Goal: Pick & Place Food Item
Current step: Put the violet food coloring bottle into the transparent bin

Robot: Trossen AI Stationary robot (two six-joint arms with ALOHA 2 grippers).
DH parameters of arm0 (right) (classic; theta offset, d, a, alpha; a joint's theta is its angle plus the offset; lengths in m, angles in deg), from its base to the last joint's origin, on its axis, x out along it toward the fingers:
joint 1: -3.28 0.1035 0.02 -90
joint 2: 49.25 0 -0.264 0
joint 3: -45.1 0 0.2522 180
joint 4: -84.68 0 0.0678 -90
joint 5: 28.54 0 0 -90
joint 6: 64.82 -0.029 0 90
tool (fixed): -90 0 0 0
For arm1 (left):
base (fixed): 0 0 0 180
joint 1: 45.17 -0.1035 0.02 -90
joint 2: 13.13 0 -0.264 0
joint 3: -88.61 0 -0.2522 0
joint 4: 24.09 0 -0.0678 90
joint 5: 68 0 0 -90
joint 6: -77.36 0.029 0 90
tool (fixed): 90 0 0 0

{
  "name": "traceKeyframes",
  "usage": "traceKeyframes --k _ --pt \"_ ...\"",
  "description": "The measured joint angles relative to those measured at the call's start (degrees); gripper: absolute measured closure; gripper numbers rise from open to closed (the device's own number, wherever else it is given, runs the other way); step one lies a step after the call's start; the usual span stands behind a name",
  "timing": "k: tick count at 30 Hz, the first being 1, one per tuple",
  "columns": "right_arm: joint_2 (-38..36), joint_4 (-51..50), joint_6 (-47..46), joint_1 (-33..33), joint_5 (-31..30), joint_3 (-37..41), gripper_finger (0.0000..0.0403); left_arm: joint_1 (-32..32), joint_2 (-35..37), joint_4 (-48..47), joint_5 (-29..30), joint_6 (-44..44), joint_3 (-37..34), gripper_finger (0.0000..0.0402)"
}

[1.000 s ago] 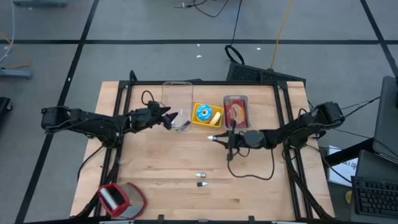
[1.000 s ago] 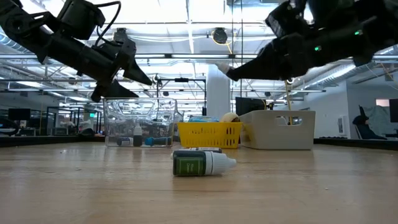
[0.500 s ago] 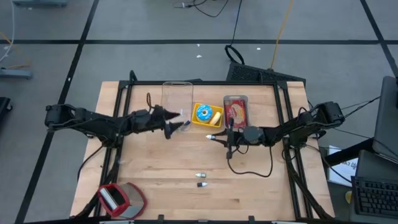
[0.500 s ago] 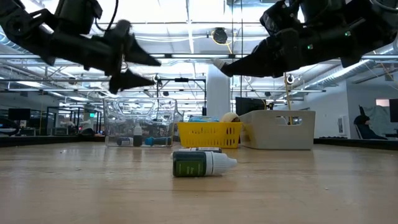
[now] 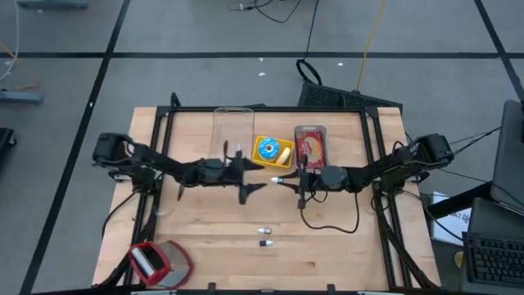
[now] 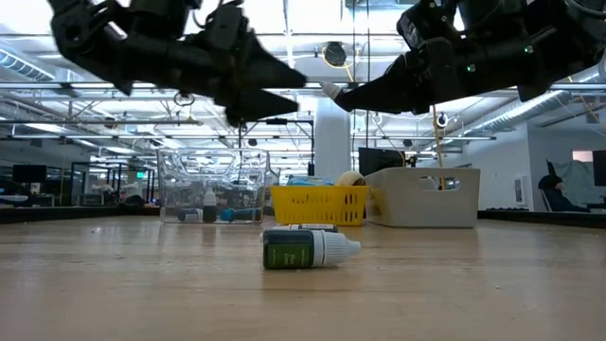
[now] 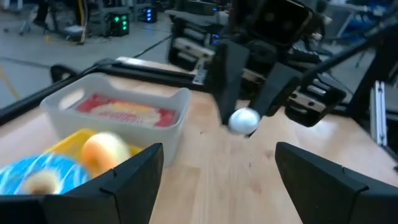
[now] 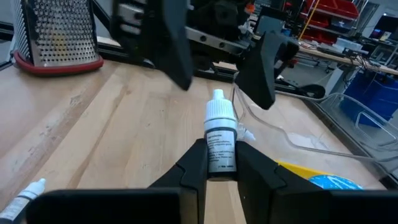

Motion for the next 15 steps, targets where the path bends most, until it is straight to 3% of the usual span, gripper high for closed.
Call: traceKeyframes --k 8,15 --pt "0.0 -0.7 -0.4 0.0 0.0 0.0 0.0351 1.5 -6.5 -3.0 0.0 8.4 8.2 0.0092" --pt "0.0 -0.3 -0.3 0.0 0.0 0.0 0.0351 1.5 -6.9 -4.3 0.0 10.3 9.6 0.0095"
